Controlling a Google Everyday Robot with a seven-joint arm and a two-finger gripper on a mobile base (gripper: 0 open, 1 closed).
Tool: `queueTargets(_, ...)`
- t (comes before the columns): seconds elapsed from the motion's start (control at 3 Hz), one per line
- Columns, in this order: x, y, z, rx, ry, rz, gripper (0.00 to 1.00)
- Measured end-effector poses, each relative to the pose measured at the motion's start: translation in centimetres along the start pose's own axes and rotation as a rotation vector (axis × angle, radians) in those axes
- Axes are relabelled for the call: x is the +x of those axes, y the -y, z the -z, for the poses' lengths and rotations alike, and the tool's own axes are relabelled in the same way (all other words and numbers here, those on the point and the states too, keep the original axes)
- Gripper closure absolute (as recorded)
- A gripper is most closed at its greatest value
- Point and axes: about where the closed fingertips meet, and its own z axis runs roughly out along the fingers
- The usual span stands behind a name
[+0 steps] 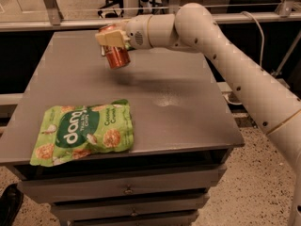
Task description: Place coke can upright
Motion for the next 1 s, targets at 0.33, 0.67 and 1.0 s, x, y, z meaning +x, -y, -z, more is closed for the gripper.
queueTargets(0.33, 1.1, -0.4, 0.8, -0.047, 0.058, 0.094, 1.00)
queueTargets(0.67, 1.6, -0.5, 1.5, -0.071, 0.089, 0.143, 1.00)
queueTargets(1.0, 2.4, -0.4, 2.6, -0.098, 0.139, 0.162, 1.00)
